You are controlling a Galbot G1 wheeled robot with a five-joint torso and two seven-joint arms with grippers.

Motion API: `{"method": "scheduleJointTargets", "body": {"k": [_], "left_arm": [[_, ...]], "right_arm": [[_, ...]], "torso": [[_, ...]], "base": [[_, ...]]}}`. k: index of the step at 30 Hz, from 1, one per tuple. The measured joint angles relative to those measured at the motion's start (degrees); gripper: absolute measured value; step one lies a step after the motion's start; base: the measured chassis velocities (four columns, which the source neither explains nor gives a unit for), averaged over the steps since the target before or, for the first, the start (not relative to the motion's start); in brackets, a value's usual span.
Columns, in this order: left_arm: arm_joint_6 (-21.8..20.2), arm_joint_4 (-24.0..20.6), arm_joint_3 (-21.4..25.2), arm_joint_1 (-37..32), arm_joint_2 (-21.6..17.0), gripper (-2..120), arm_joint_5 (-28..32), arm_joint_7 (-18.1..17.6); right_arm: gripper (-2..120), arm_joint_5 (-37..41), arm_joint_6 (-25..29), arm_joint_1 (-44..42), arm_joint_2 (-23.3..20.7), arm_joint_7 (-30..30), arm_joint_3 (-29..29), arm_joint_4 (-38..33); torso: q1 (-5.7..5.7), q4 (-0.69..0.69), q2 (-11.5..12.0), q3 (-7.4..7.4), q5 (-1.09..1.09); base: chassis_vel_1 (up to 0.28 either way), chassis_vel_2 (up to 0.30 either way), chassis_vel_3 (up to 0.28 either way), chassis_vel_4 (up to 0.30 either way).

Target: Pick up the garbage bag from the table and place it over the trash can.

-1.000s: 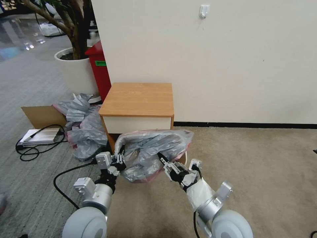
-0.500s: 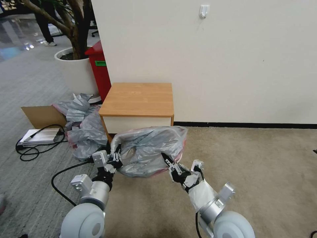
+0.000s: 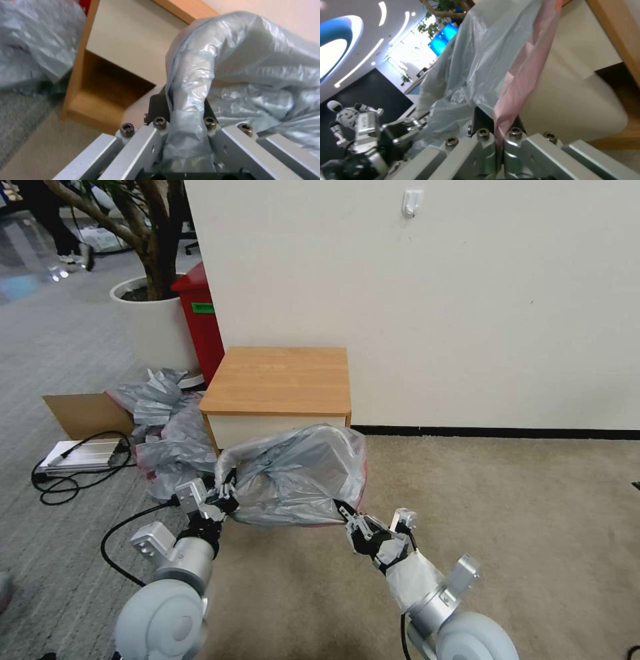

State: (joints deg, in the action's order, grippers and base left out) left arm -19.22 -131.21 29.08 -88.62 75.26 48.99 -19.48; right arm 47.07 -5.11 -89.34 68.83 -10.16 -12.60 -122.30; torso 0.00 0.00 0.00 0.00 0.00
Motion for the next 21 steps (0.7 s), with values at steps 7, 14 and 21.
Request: {"method": "scheduleJointTargets", "body": {"k": [7, 14, 21], "left_arm": [[-0.65, -0.14, 0.67, -0.03, -0.24, 5, 1.71, -0.29], [-0.52, 0.83, 0.53, 0.18, -0.26, 4, 0.51, -0.28], [-0.27, 1.67, 0.08, 0.48, -0.37, 3, -1.44, -0.27]], "right_arm": [[0, -0.61, 0.75, -0.33, -0.09, -0.63, -0.63, 1.08], [0, 0.11, 0.68, -0.91, -0.18, 0.04, 0.03, -2.26], [0, 1.89, 0.39, -2.73, -0.8, 1.24, 1.46, -6.15]], "torso": [[0.0, 0.0, 0.0, 0.0, 0.0], [0.0, 0.01, 0.0, 0.0, 0.0], [0.0, 0.01, 0.0, 0.0, -0.01]], "base": [[0.0, 0.0, 0.0, 0.0], [0.0, 0.0, 0.0, 0.0], [0.0, 0.0, 0.0, 0.0]]}}
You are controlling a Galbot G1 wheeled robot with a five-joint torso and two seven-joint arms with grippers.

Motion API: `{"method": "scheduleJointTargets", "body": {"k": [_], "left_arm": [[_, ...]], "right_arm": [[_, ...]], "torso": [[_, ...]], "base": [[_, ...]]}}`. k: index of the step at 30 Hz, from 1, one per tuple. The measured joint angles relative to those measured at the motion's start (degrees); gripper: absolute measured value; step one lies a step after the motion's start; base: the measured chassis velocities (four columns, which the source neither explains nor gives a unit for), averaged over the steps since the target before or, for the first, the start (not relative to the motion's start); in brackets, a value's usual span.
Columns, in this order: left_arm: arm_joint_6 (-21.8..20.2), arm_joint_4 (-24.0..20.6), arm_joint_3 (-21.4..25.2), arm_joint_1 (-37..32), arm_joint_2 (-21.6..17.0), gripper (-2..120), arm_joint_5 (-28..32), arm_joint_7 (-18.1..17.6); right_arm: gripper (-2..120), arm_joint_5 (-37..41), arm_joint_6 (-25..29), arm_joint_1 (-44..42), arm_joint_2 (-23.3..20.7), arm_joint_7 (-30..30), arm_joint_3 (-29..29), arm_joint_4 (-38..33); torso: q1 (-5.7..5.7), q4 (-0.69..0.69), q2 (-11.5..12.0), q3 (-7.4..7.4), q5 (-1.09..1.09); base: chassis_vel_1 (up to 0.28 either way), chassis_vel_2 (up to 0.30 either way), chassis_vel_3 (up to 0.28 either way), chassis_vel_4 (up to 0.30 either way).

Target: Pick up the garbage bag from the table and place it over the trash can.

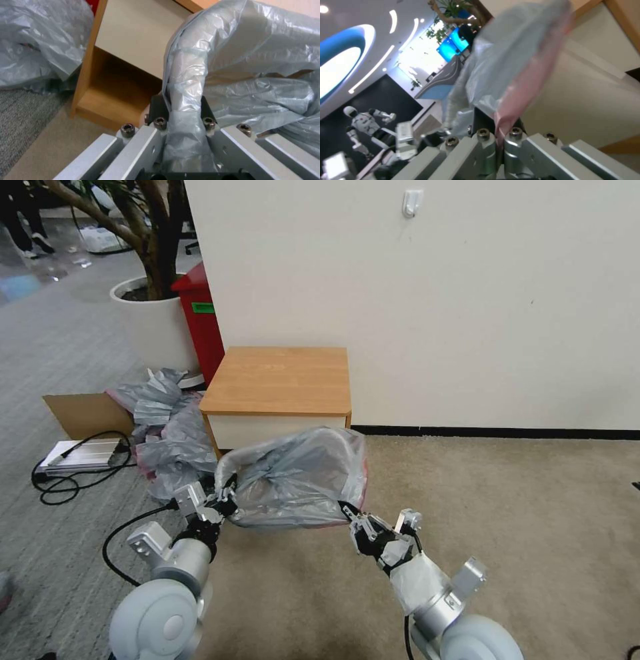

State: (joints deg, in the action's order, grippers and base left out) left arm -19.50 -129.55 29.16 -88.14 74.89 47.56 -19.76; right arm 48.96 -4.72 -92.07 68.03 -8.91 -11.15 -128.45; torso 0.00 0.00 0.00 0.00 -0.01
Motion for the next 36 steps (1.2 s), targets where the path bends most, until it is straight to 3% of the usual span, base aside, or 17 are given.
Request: {"method": "scheduleJointTargets", "body": {"k": [23, 27, 28, 32, 34, 36], "left_arm": [[-1.03, -2.04, -0.05, -0.78, 0.32, 3, 6.15, 0.0], [-1.22, -2.0, 0.26, -0.58, 0.44, 3, 6.69, -0.02], [-1.22, -2.0, 0.26, -0.58, 0.44, 3, 6.69, -0.02], [-1.59, -1.13, 1.69, 0.19, 0.0, 3, 7.98, -0.39], [-1.65, -0.95, 1.98, 0.33, -0.16, 3, 8.3, -0.52], [-1.87, -0.73, 2.6, 0.55, -0.45, 3, 9.21, -0.85]], "right_arm": [[0, -3.65, 1.45, 2.19, 0.61, -1.16, -2.72, 8.61], [3, -18.41, 3.63, 0.97, 0.47, -3.56, -4.1, 10.0], [3, -18.41, 3.63, 0.97, 0.47, -3.56, -4.1, 10.0], [23, -35.92, 7.09, -0.99, 0.36, -7.64, -7.66, 10.39], [25, -38.12, 7.44, -1.37, 0.43, -8.05, -8.31, 10.01], [37, -40.14, 7.42, -2.18, 0.89, -8.35, -9.6, 8.28]], "torso": [[0.0, 0.0, 0.0, 0.0, 0.01], [0.0, -0.01, 0.0, 0.0, 0.01], [0.0, -0.01, 0.0, 0.0, 0.01], [0.0, -0.01, 0.0, 0.0, 0.01], [0.0, -0.01, 0.0, 0.0, 0.0], [0.0, -0.01, 0.0, 0.0, 0.01]], "base": [[0.0, 0.0, 0.0, 0.0], [0.0, 0.0, 0.0, 0.0], [0.0, 0.0, 0.0, 0.0], [0.0, 0.0, 0.0, 0.0], [0.0, 0.0, 0.0, 0.0], [0.0, 0.0, 0.0, 0.0]]}}
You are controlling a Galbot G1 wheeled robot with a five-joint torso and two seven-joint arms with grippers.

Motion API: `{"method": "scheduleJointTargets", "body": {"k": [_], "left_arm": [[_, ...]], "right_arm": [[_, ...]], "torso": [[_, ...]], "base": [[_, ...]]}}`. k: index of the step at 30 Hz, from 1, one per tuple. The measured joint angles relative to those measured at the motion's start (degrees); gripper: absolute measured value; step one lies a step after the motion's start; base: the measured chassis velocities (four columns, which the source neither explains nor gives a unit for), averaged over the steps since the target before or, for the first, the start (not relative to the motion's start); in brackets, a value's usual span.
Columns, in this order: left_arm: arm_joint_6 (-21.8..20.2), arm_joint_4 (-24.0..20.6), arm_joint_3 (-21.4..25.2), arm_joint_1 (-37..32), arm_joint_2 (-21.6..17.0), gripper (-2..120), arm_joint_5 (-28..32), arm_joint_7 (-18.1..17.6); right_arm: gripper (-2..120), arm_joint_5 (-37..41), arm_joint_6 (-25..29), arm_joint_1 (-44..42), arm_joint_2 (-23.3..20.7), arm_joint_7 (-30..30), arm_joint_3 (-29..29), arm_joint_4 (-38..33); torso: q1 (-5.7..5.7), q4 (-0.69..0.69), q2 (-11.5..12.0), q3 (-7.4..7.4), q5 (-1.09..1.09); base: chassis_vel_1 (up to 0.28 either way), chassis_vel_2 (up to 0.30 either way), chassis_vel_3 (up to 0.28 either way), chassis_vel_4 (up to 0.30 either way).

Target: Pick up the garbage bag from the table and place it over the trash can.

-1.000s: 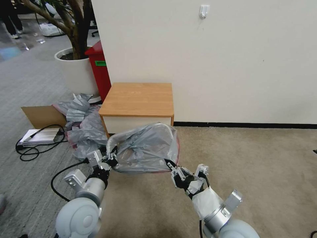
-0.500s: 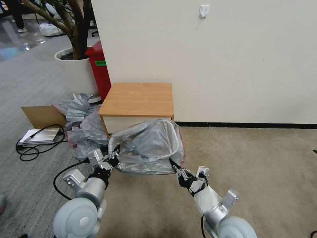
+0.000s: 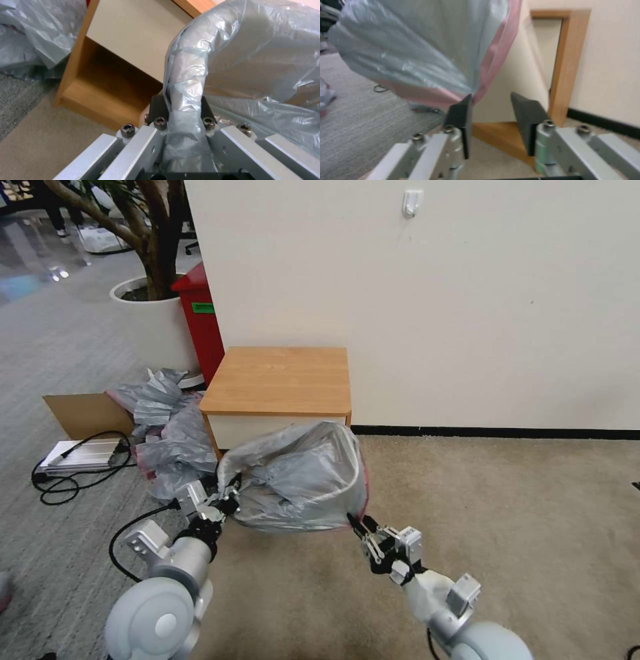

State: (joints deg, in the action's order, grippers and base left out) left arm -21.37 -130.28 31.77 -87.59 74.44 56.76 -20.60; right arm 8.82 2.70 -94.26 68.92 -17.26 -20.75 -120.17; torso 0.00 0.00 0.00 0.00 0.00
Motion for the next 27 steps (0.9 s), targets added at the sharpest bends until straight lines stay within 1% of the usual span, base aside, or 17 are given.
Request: {"method": "scheduleJointTargets", "body": {"k": [2, 4, 5, 6, 8, 9, 10, 11, 12, 13, 14, 17, 19, 20, 21, 23, 27], "left_arm": [[-0.05, 0.04, 0.14, 0.04, -0.03, 3, 0.22, -0.06], [-0.19, 0.16, 0.35, 0.08, -0.03, 3, 0.65, -0.13], [-0.19, 0.16, 0.35, 0.08, -0.03, 3, 0.65, -0.13], [-0.27, 0.27, 0.44, 0.09, -0.01, 3, 0.91, -0.13], [-0.94, 1.55, 1.03, -0.07, -0.07, 3, 2.3, 0.88], [-0.94, 1.55, 1.03, -0.07, -0.07, 3, 2.3, 0.88], [-1.16, 2.11, 1.24, -0.23, -0.29, 3, 2.67, 1.75], [-1.29, 2.73, 1.48, -0.44, -0.6, 3, 2.98, 3.0], [-1.4, 3.81, 2.17, -0.9, -1.19, 3, 3.83, 6.25], [-1.77, 4.29, 2.84, -1.26, -1.55, 3, 5.15, 8.76], [-1.77, 4.29, 2.84, -1.26, -1.55, 3, 5.15, 8.76], [-2.32, 5.53, 4.24, -2.07, -2.15, 3, 8.64, 15.05], [-2.38, 5.71, 4.47, -2.17, -2.2, 3, 9.18, 15.96], [-2.6, 6.04, 4.95, -2.39, -2.28, 3, 10.14, 18.15], [-2.71, 6.2, 5.15, -2.48, -2.31, 3, 10.43, 19.24], [-2.8, 6.3, 5.33, -2.51, -2.34, 3, 10.54, 19.98], [-2.85, 6.41, 5.85, -2.45, -2.53, 3, 10.8, 20.75]], "right_arm": [[40, 0.1, -0.1, -0.13, 0.22, -0.19, -0.38, -0.49], [47, 1.8, -0.04, -0.27, 0.82, -1.67, -1.36, -1.62], [47, 1.8, -0.04, -0.27, 0.82, -1.67, -1.36, -1.62], [55, 2.91, 0.05, -0.3, 1.07, -2.5, -1.72, -2.06], [68, 10.87, 0.1, -0.43, 2.08, -6.36, -4.08, -4.91], [68, 10.87, 0.1, -0.43, 2.08, -6.36, -4.08, -4.91], [72, 14.19, -0.27, -0.43, 2.25, -6.86, -4.73, -5.88], [76, 18.37, -0.95, -0.34, 2.41, -6.97, -5.47, -6.95], [80, 27.86, -2.34, 0.27, 2.5, -5.8, -6.21, -8.67], [87, 34.16, -3.48, 0.95, 2.49, -3.7, -6.29, -9.55], [87, 34.16, -3.48, 0.95, 2.49, -3.7, -6.29, -9.55], [98, 45.97, -5.42, 3.03, 2.37, 1.04, -5.69, -8.96], [99, 47.53, -5.59, 3.27, 2.34, 1.52, -5.4, -8.38], [100, 50.99, -5.9, 3.91, 2.39, 2.38, -4.73, -6.63], [100, 52.47, -5.96, 4.29, 2.51, 2.38, -4.46, -5.58], [100, 53.41, -5.97, 4.65, 2.64, 2.01, -4.31, -4.5], [100, 53.19, -5.61, 5.13, 2.55, -1.49, -3.96, -2.19]], "torso": [[0.0, 0.0, 0.0, 0.0, 0.0], [0.0, 0.0, 0.0, 0.0, 0.0], [0.0, 0.0, 0.0, 0.0, 0.0], [0.0, 0.0, 0.0, 0.0, 0.0], [0.0, 0.01, 0.0, 0.0, -0.01], [0.0, 0.01, 0.0, 0.0, -0.01], [0.0, 0.0, 0.0, 0.0, 0.0], [0.0, 0.01, 0.0, 0.0, -0.01], [0.01, 0.0, 0.0, 0.0, -0.01], [0.0, 0.0, 0.0, 0.0, -0.01], [0.0, 0.0, 0.0, 0.0, -0.01], [0.0, 0.01, 0.0, 0.0, -0.01], [0.0, 0.01, 0.0, 0.0, -0.01], [0.0, 0.01, 0.0, 0.0, 0.01], [0.0, 0.01, 0.0, 0.0, 0.0], [0.0, 0.01, 0.0, 0.0, 0.01], [0.0, 0.01, 0.0, 0.0, 0.0]], "base": [[0.0, 0.0, 0.0, 0.0], [0.0, 0.0, 0.0, 0.0], [0.0, 0.0, 0.0, 0.0], [0.0, 0.0, 0.0, 0.0], [0.0, 0.0, 0.0, 0.0], [0.0, 0.0, 0.0, 0.0], [0.0, 0.0, 0.0, 0.0], [0.0, 0.0, 0.0, 0.0], [0.0, 0.0, 0.0, 0.0], [0.0, 0.0, 0.0, 0.0], [0.0, 0.0, 0.0, 0.0], [0.0, 0.0, 0.0, 0.0], [0.0, 0.0, 0.0, 0.0], [0.0, 0.0, 0.0, 0.0], [0.0, 0.0, 0.0, 0.0], [0.0, 0.0, 0.0, 0.0], [0.0, 0.0, 0.0, 0.0]]}}
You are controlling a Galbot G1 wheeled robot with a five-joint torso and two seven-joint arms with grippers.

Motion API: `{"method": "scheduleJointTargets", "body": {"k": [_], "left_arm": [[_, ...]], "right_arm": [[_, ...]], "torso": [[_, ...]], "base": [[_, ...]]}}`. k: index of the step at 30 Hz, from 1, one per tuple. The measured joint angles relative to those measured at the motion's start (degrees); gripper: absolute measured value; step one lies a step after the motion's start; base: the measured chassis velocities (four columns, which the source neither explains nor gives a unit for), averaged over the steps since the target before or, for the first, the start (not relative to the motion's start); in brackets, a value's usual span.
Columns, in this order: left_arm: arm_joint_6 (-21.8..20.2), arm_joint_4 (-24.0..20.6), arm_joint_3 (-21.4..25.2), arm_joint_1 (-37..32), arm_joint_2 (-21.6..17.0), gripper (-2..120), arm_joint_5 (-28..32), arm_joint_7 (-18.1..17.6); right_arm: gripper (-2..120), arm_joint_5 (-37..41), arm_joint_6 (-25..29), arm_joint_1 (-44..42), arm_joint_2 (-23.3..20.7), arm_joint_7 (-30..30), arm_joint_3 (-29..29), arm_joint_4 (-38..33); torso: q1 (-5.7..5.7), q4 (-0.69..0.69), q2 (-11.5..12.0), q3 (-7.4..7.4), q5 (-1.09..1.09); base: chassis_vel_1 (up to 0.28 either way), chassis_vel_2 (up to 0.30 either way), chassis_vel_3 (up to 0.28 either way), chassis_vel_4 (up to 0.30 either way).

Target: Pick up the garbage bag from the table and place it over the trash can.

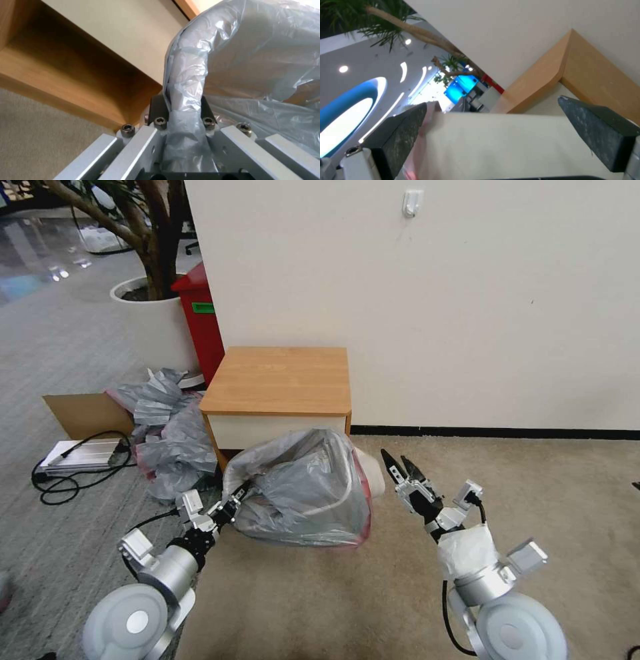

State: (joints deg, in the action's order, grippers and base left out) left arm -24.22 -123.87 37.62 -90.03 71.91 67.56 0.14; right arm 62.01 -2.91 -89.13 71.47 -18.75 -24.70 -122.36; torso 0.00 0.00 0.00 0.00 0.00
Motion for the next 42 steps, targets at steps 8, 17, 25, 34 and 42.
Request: {"method": "scheduleJointTargets", "body": {"k": [8, 17, 25, 34, 42], "left_arm": [[0.13, 0.71, 0.23, 0.24, 0.23, 3, -0.03, -0.04], [0.34, 0.74, -0.06, 0.54, 0.36, 3, -0.12, -0.29], [0.41, 0.86, -0.86, 0.59, 0.63, 3, -0.67, -0.37], [0.54, 1.01, -1.64, 0.56, 0.84, 3, -1.83, -0.43], [0.59, 0.92, -1.66, 0.46, 0.9, 3, -2.04, -0.52]], "right_arm": [[99, -1.01, 1.03, -0.23, 0.05, -6.85, 0.93, 0.39], [96, -2.79, 1.03, -0.02, -0.43, -7.69, 2.45, 1.0], [94, -4.62, 0.93, 1.01, -0.63, -7.44, 3.59, 1.46], [85, -5.62, 0.9, 1.23, -0.45, -7.46, 3.99, 1.26], [58, -5.99, 1.03, 1.16, -0.31, -7.76, 4.26, 1.21]], "torso": [[0.0, 0.0, 0.0, 0.0, -0.01], [0.0, 0.0, 0.0, 0.0, -0.01], [0.0, 0.0, 0.0, 0.0, -0.01], [0.0, 0.0, 0.0, 0.0, -0.01], [0.0, 0.0, 0.0, 0.0, 0.0]], "base": [[0.0, 0.0, 0.0, 0.0], [0.0, 0.0, 0.0, 0.0], [0.0, 0.0, 0.0, 0.0], [0.0, 0.0, 0.0, 0.0], [0.0, 0.0, 0.0, 0.0]]}}
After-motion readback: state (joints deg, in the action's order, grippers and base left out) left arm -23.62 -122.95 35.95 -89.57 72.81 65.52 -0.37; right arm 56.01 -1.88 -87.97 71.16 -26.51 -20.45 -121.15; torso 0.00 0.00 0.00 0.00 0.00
